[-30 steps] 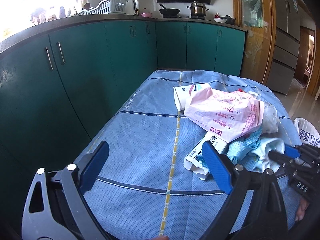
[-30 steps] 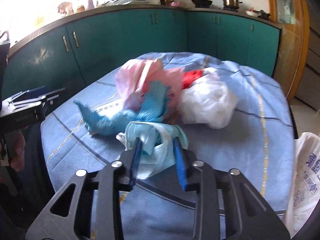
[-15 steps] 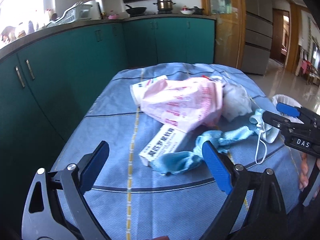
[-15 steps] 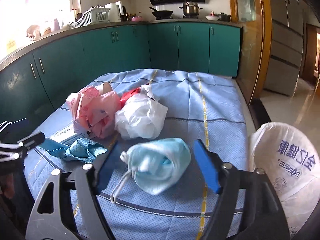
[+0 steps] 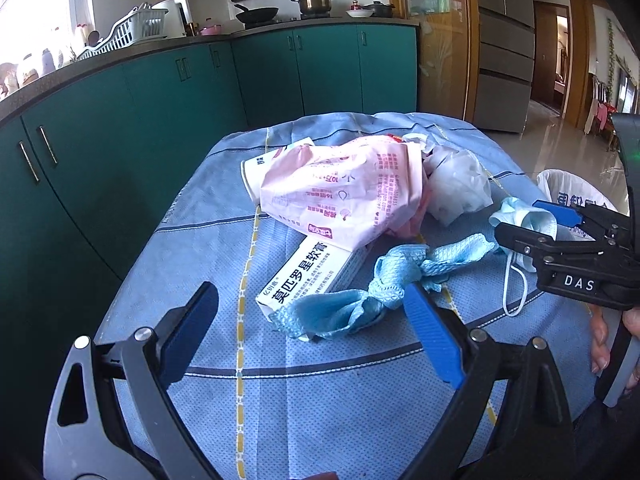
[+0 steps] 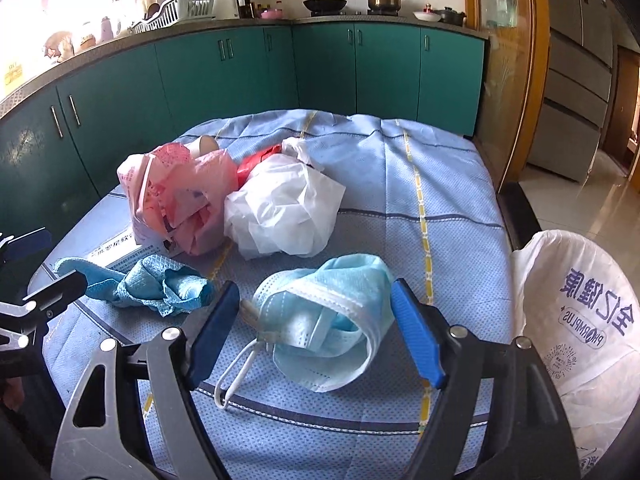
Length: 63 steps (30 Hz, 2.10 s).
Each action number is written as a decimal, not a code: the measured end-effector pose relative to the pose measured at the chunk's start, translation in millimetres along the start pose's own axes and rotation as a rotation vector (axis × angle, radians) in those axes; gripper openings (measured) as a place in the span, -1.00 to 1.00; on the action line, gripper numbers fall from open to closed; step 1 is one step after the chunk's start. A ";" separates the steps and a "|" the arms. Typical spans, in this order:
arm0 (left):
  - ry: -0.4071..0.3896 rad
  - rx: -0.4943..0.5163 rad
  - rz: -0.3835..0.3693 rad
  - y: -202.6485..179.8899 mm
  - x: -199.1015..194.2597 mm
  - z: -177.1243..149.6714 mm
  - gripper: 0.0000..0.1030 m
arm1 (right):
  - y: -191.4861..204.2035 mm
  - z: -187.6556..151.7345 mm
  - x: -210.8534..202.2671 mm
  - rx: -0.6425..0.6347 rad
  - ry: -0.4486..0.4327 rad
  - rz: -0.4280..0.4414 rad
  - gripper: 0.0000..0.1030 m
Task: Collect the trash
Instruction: 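Lower the right tool onto the blue face mask and close on it, then grasp the blue cloth with the left tool while the right tool holds the mask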
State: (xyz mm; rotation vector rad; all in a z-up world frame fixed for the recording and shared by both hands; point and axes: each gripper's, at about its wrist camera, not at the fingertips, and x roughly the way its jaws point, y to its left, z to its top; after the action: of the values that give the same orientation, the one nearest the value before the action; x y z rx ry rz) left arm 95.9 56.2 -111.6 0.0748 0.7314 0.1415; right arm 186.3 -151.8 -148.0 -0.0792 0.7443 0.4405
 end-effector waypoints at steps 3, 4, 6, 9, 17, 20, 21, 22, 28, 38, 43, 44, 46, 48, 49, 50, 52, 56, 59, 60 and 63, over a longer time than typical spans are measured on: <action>-0.002 0.010 -0.007 -3.1 -0.9 -0.2 0.82 | -1.1 -0.7 0.9 0.004 0.009 0.004 0.49; -0.004 0.014 -0.005 -3.9 -1.2 -0.3 0.82 | -1.1 -1.2 0.9 0.003 0.011 0.005 0.48; -0.006 0.019 -0.002 -5.1 -1.8 -0.4 0.82 | -0.1 -1.4 0.8 -0.001 0.011 0.005 0.48; -0.007 0.021 -0.002 -6.2 -2.3 -0.5 0.82 | 1.3 -1.8 0.9 -0.013 0.017 0.010 0.15; -0.056 -0.012 -0.013 -2.0 -12.1 1.6 0.82 | -3.2 -3.4 -13.3 -0.017 -0.027 0.006 -0.35; -0.050 -0.030 -0.039 -0.3 -12.4 4.2 0.82 | -13.4 -3.4 -17.9 0.005 -0.037 -0.019 -0.35; -0.039 -0.038 -0.058 -0.3 -11.0 4.8 0.82 | -16.0 -3.8 -18.5 0.012 -0.036 -0.026 -0.35; -0.023 -0.049 -0.083 -0.4 -8.6 5.4 0.82 | -19.7 -4.6 -19.1 0.021 -0.034 -0.034 -0.35; 0.031 -0.027 -0.161 -19.2 5.0 4.1 0.67 | -25.5 -8.1 -20.4 0.037 -0.027 -0.054 -0.35; 0.100 0.032 -0.276 -43.9 20.6 -1.7 0.44 | -20.5 -8.3 -17.3 0.015 -0.019 -0.064 -0.34; 0.088 0.057 -0.299 -47.1 15.7 -4.8 0.45 | -21.9 -7.6 -16.2 0.025 -0.016 -0.067 -0.33; 0.071 0.062 -0.284 -46.9 13.7 -3.6 0.45 | -21.6 -7.4 -16.1 0.025 -0.016 -0.066 -0.31; 0.052 0.070 -0.254 -46.3 12.6 -2.2 0.45 | -21.3 -7.8 -15.5 0.024 -0.015 -0.067 -0.26; 0.064 0.065 -0.251 -44.0 17.0 -1.3 0.46 | -21.0 -8.1 -14.7 0.023 -0.012 -0.069 -0.18; 0.077 0.056 -0.263 -42.7 20.9 -1.1 0.46 | -20.8 -8.2 -14.4 0.023 -0.012 -0.069 -0.14; 0.095 0.047 -0.280 -41.6 25.5 -1.6 0.46 | -20.6 -8.2 -14.7 0.023 -0.012 -0.070 -0.06; 0.125 0.033 -0.299 -38.8 33.2 -3.0 0.45 | -20.0 -8.2 -14.9 0.022 -0.013 -0.073 0.03; 0.150 0.036 -0.322 -36.5 38.1 -5.8 0.34 | -19.7 -8.3 -14.4 0.021 -0.012 -0.077 0.08; 0.158 0.033 -0.363 -31.9 35.4 -7.6 0.22 | -18.9 -8.2 -13.9 0.021 -0.010 -0.077 0.09; 0.156 0.025 -0.378 -29.3 34.2 -8.1 0.22 | -19.4 -8.1 -13.8 0.020 -0.010 -0.078 0.09; 0.146 0.000 -0.369 -19.6 33.7 -7.7 0.22 | -19.2 -8.0 -13.8 0.021 -0.008 -0.080 0.11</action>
State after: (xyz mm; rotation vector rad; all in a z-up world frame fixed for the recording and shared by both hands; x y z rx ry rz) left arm 117.5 42.2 -141.7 -0.0719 0.8781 -0.2077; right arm 180.2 -175.9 -146.3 -0.0875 0.7347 0.3563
